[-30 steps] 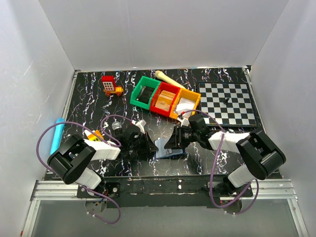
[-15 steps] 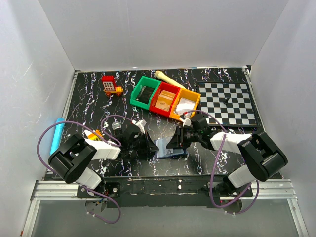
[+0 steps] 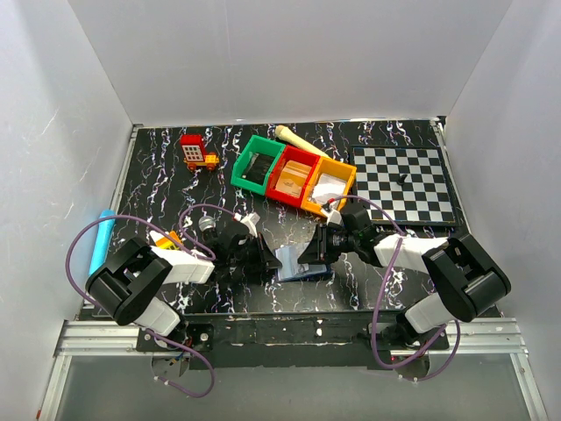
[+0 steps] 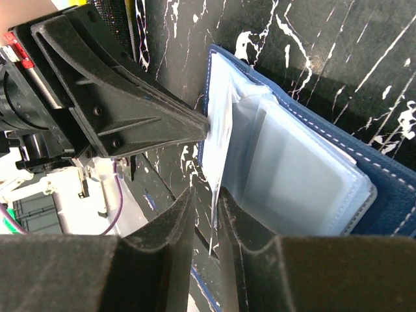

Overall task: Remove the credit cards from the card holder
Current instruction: Remove the credit card from the card holder.

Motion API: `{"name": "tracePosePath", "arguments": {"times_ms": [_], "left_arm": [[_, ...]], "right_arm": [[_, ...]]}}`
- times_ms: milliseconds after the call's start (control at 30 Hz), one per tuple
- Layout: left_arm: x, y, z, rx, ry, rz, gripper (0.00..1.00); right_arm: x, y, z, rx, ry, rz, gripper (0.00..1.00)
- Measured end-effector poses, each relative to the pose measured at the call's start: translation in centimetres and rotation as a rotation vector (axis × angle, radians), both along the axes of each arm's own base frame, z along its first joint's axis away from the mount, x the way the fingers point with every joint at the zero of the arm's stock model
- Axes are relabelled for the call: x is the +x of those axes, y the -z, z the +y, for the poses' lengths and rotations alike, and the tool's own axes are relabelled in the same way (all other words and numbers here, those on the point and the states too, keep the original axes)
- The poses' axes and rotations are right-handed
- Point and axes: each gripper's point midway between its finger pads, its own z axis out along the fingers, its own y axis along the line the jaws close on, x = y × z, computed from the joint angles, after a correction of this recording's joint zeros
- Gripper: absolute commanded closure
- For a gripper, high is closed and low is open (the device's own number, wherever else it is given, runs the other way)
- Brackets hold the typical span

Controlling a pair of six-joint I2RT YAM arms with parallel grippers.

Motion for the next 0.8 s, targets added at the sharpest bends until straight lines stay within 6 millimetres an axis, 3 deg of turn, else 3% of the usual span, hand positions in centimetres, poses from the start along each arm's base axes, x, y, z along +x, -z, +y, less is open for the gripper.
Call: {"name": "tracePosePath", "arguments": {"times_ms": [267,400,800], "left_arm": [[0.0,0.0,0.0,-0.003,-0.004,0.004,1.00],[0.0,0.0,0.0,-0.002,-0.004,0.005,1.00],[0.1,0.0,0.0,-0.004,-0.004,0.006,1.00]], "right_arm": [[0.2,0.3,-0.5,-0.005,0.015,0.007,0.84],[0.3,0.3,-0.6,-0.007,0.019,0.005,0.99],[1.1,-0.4,-1.6,-0.002,0.049,-0.007,0.99]]}}
